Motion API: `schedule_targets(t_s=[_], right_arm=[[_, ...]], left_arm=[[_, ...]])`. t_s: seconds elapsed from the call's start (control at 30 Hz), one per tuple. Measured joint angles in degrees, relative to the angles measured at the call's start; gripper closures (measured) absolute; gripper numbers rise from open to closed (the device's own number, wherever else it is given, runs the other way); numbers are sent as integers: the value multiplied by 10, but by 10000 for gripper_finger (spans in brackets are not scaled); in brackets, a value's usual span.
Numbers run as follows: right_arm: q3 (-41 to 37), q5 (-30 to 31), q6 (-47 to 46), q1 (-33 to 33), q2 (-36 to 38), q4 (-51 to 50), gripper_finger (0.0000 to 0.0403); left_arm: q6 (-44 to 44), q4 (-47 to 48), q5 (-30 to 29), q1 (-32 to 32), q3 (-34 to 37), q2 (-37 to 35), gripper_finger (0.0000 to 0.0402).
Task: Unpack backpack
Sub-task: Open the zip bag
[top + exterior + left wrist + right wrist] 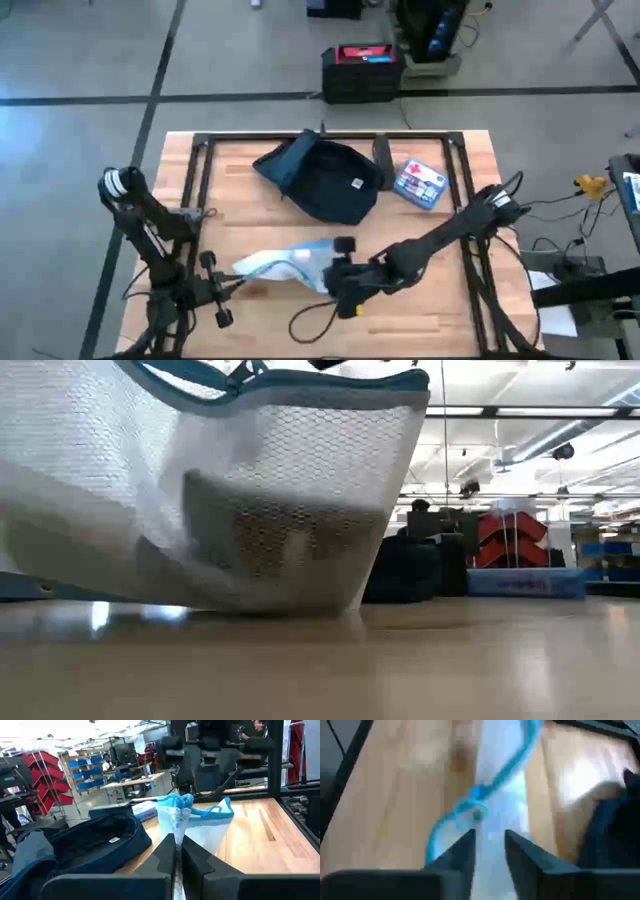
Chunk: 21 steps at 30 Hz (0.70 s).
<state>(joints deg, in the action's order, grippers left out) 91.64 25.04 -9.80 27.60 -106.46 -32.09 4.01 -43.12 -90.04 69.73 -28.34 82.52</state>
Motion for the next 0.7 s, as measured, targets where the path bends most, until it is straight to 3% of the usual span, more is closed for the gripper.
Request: schedule_targets(t_s=[0.13,0.3,0.47,0.7], right_arm=[[0,0,-2,-7,-15,28,218],[0,-15,-1,-7,-22,61,188],[0,-27,-3,-7,-22,77,193],[0,-25,10,-7,-51,117,235]], left_arm=[[0,0,0,0,0,0,402],[0,0,0,0,0,0,402],[0,0,0,0,0,0,402],[0,1,0,0,0,0,402]])
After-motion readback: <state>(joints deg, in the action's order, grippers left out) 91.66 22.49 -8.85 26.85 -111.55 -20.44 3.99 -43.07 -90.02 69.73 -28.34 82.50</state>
